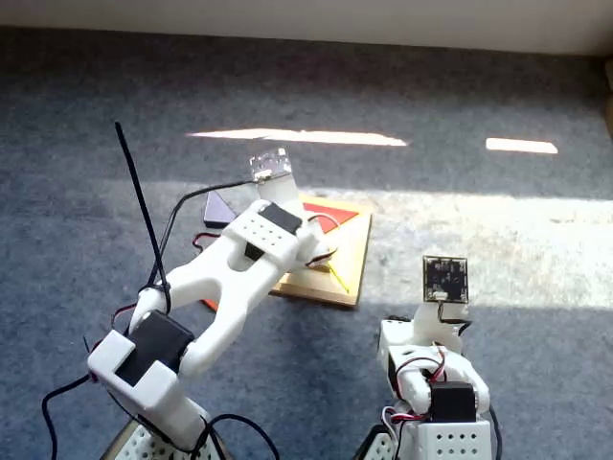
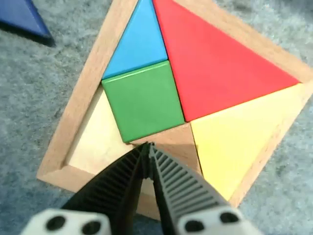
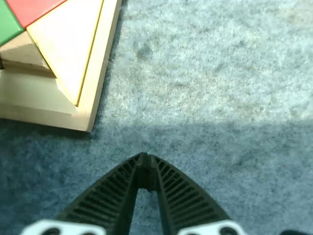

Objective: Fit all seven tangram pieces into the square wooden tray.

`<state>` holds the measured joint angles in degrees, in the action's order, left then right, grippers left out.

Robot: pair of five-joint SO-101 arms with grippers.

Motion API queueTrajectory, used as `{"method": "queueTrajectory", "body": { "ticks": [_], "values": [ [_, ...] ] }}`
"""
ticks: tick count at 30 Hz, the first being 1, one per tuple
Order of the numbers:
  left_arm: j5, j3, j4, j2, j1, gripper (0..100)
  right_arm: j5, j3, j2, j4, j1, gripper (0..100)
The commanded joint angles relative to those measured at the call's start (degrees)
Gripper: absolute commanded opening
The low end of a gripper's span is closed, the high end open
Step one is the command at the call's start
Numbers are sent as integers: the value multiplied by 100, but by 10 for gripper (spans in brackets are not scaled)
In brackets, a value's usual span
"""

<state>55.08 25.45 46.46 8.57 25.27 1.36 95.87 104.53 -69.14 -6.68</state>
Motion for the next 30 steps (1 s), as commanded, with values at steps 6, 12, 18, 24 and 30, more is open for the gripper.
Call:
{"method": "queueTrajectory", "body": {
  "ticks": [6,12,18,24,30],
  "values": [
    [-79,-92,-369,-84,-391,5,-18,716,66,119,66,5],
    [-79,-75,-246,-444,-356,5,-18,716,66,119,66,5],
    [-105,-31,905,-2044,-532,5,-18,716,66,119,66,5],
    [-695,-40,1644,-2747,-1499,5,-18,716,66,119,66,5],
    [-2716,207,1697,-2747,-2536,5,-18,716,66,119,66,5]
  ]
}}
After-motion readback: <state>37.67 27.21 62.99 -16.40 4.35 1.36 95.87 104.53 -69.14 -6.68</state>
